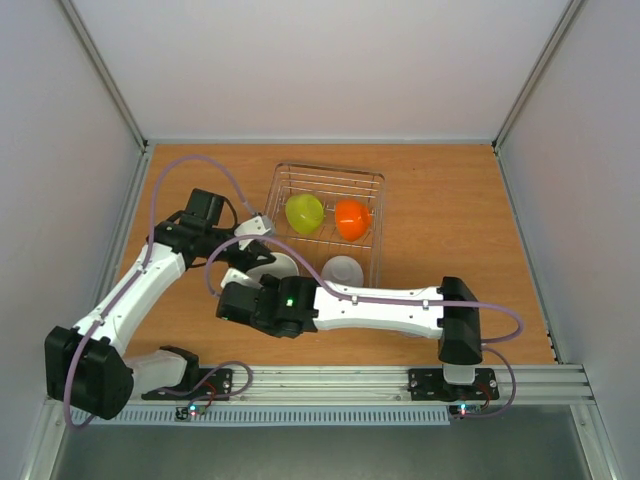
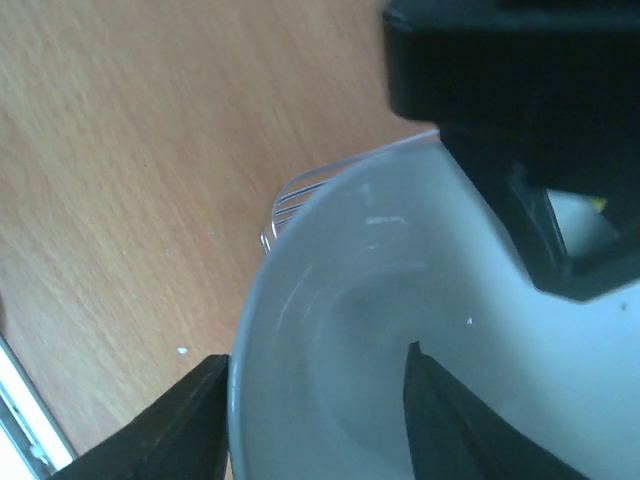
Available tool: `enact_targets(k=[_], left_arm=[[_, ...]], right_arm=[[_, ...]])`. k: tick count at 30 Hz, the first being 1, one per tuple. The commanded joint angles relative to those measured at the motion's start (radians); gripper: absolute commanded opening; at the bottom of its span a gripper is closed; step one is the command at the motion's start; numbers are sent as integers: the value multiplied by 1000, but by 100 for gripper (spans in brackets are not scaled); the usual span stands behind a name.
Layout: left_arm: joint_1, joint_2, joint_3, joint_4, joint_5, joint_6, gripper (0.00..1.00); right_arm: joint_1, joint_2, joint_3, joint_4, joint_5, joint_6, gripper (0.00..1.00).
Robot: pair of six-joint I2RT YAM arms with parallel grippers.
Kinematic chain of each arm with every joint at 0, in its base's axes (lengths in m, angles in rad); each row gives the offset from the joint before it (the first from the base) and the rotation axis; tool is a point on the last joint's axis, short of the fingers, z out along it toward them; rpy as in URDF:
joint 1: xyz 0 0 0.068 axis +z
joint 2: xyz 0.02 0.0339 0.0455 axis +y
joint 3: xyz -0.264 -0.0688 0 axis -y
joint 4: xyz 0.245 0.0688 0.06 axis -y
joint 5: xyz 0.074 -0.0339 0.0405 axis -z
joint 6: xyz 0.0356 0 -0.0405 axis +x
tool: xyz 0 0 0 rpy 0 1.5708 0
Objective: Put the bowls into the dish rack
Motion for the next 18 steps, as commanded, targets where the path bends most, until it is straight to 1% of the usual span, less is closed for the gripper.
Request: enact_targets(k=[1, 6, 11, 15, 18], left_arm=[[-2, -30, -7, 8, 65, -14, 1], [-1, -26, -11, 13, 69, -10, 1], [0, -24, -18, 30, 74, -22, 1], [1, -17, -20, 42, 88, -31, 0], [3, -23, -32, 67, 94, -38, 0]], right_arm=[[-9, -126, -101, 117, 69, 45, 53], [-10, -289, -285, 260, 90, 83, 68], [-10, -565, -524, 461, 65, 146, 85], [-11, -734, -658, 545, 31, 210, 98], [-16, -802, -722, 554, 62, 302, 99]])
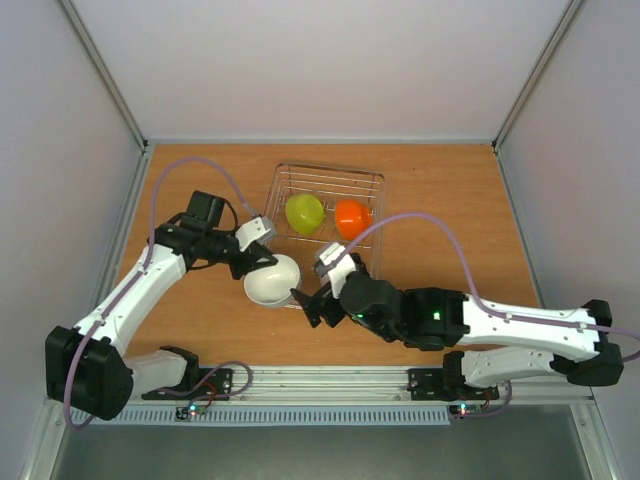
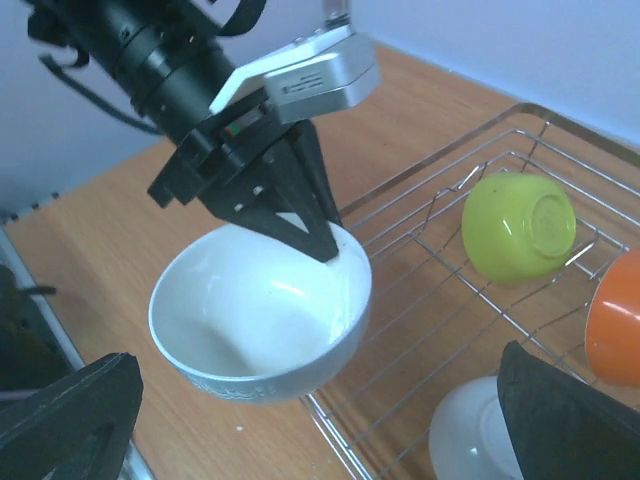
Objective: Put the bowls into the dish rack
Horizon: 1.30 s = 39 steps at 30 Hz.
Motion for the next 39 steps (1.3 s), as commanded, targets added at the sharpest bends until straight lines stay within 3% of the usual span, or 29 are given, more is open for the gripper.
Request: enact_targets(k=[1, 5, 10, 16, 21, 34, 39], left_arm=[[6, -27, -22, 75, 52, -20, 1], [7, -66, -50, 136, 65, -53, 0], [14, -165, -121, 259, 55, -97, 1], [31, -285, -200, 400, 9, -165, 1], [57, -301, -209, 421, 36, -181, 1], [80, -309, -210, 432, 62, -191, 1], [94, -300, -203, 416, 104, -191, 1]], right_arm=[[-12, -67, -86, 83, 40, 174, 99], [-73, -117, -169, 163, -77, 333, 99], [-224, -168, -334, 436, -335, 554, 95], [-298, -123, -422, 702, -475, 702, 90], [-329, -40, -476, 919, -626, 836, 91], [-334, 148, -536, 1177, -706, 948, 92], [-341, 236, -547, 1339, -741, 970, 88]])
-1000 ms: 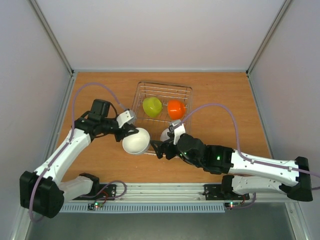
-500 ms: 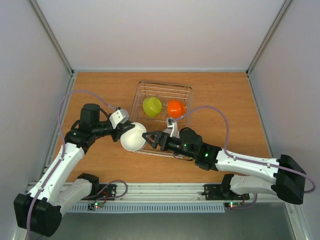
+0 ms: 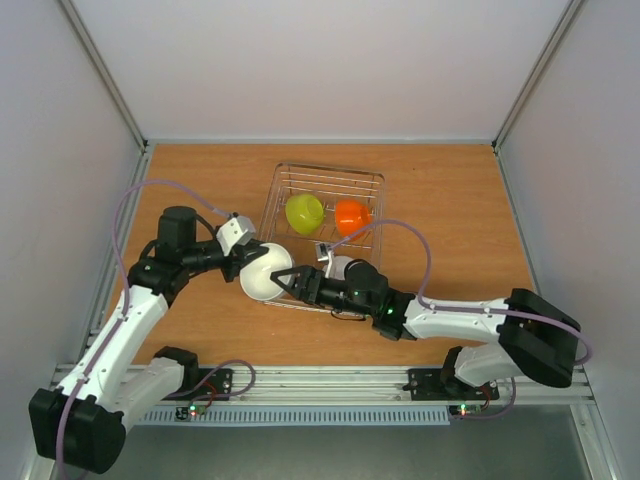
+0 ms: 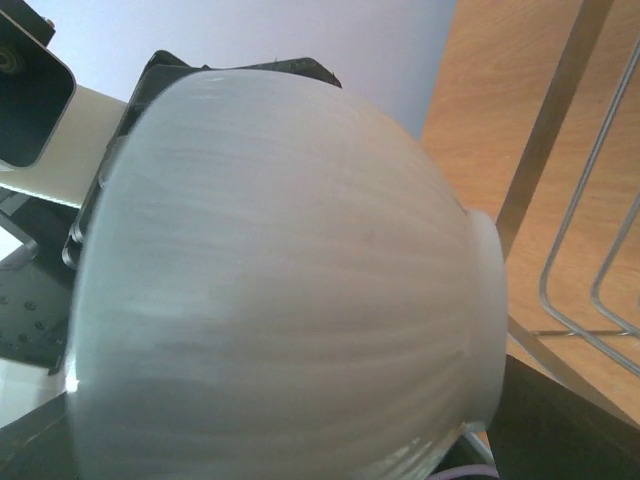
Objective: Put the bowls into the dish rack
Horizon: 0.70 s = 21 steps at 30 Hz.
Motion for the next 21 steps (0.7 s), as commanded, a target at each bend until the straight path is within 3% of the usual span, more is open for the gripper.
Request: enact_targets(k=[1, 4, 9, 13, 16, 18, 21], left_arm=[[19, -15, 10, 71, 83, -23, 1], [37, -7, 14, 65, 117, -28, 1], [66, 4, 19, 57, 158, -37, 1], [69, 0, 20, 56, 153, -39, 1], [68, -4, 19, 68, 109, -47, 1], [68, -6, 15, 79, 75, -54, 10], [68, -9, 13, 94, 33, -71, 45]], right_arm=[[-13, 70, -17, 215, -51, 42, 86], [-20, 121, -23, 307, -79, 64, 72], [-25, 178, -21, 413, -113, 84, 34], [-26, 166, -17, 386, -111, 64, 3], [-29, 102, -1, 258, -105, 15, 1], [-32, 32, 35, 79, -93, -68, 1], [-31, -94, 167, -378, -13, -252, 1]])
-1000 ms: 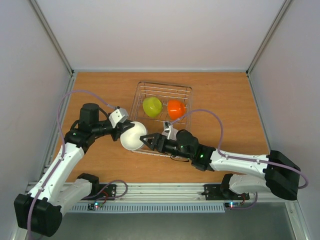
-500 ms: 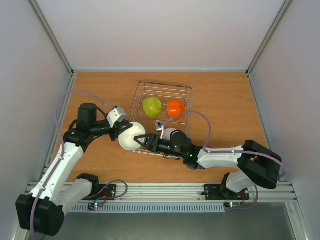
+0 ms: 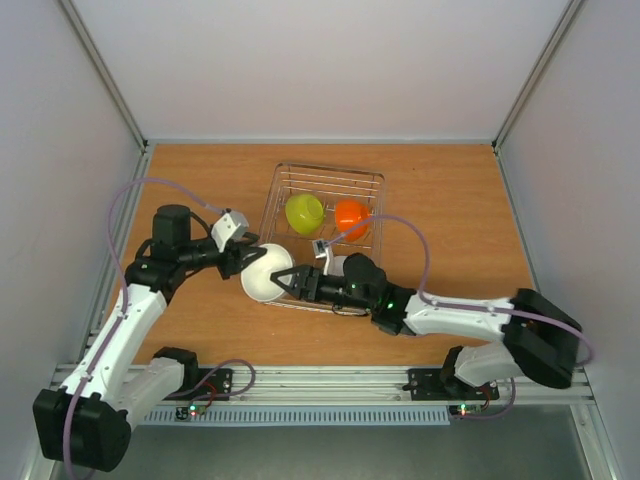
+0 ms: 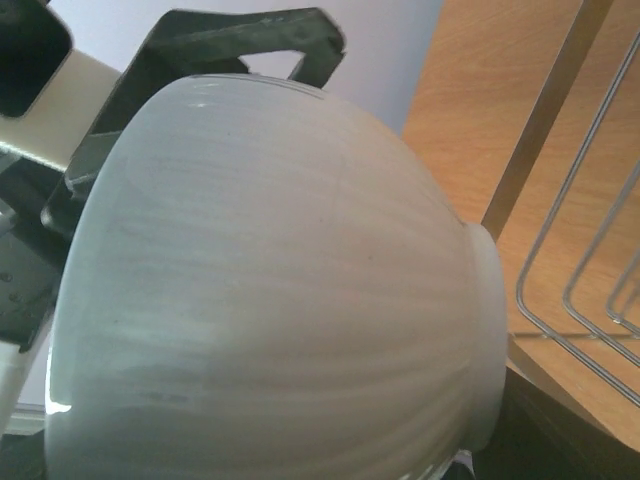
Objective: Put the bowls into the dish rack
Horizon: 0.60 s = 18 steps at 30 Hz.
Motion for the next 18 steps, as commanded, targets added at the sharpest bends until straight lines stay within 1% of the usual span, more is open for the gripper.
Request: enact_targets(k=[1, 3, 4, 5, 8, 10, 12, 13, 16, 18], left_arm=[[11, -21, 12, 114, -38, -41, 51], [11, -22, 8, 132, -73, -56, 59], [11, -21, 4, 146, -98, -66, 62], [11, -20, 1, 160, -124, -75, 65], [11, -19, -8, 193, -212, -98, 68], [11, -21, -9, 200, -247, -105, 69], [12, -24, -7, 203, -269, -107, 69], [13, -24, -7, 204, -280, -108, 69], [13, -21, -11, 222, -333, -118, 69], [13, -18, -14, 243, -395, -133, 70]], right_arm=[[-4, -186, 214, -587, 105, -277, 1], [-4, -198, 335, -850, 176, -396, 1], [-3, -183, 432, -982, 217, -445, 1], [-2, -165, 491, -1082, 254, -493, 1], [-1, -80, 639, -1310, 360, -606, 1], [9, -6, 738, -1431, 453, -662, 1], [28, 61, 815, -1525, 568, -696, 1], [40, 102, 847, -1563, 616, -740, 1], [61, 167, 911, -1628, 718, -789, 1], [69, 201, 946, -1663, 768, -809, 1]])
